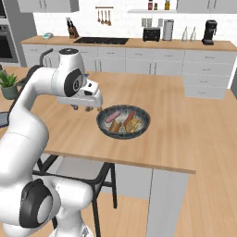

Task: Place one bun and one sausage from the bowl on each plate.

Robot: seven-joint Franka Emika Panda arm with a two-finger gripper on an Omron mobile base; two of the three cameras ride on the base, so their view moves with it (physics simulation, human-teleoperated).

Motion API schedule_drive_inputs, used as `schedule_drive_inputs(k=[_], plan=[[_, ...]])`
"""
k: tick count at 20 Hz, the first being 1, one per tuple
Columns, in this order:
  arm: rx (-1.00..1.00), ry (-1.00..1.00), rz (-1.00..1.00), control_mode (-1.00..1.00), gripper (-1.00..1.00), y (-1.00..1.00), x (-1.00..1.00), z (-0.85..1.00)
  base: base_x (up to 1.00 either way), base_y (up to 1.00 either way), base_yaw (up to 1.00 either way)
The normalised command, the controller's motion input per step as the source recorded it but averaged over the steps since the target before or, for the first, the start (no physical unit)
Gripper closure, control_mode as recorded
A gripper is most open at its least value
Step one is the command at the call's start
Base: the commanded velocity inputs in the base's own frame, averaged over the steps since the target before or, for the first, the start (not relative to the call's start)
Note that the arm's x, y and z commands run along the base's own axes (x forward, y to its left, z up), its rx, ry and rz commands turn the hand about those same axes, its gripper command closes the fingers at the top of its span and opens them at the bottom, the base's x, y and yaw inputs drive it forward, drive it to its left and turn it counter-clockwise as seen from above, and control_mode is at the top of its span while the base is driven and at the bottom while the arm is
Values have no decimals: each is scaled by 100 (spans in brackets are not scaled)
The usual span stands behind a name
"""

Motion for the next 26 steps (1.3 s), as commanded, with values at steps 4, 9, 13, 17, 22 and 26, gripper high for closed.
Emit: schedule_drive_inputs(k=[4,9,13,17,22,26], plan=[[0,-2,0,-100,-100,-19,-3,0,0,0,0],[0,1,-1,-100,-100,-78,3,0,0,0,0],[0,0,-3,-100,-100,-58,42,-18,0,0,0],[0,0,-2,-100,-100,-26,51,-43,0,0,0],[0,0,-4,-100,-100,-27,58,-57,0,0,0],[0,0,-1,-100,-100,-26,62,-33,0,0,0]])
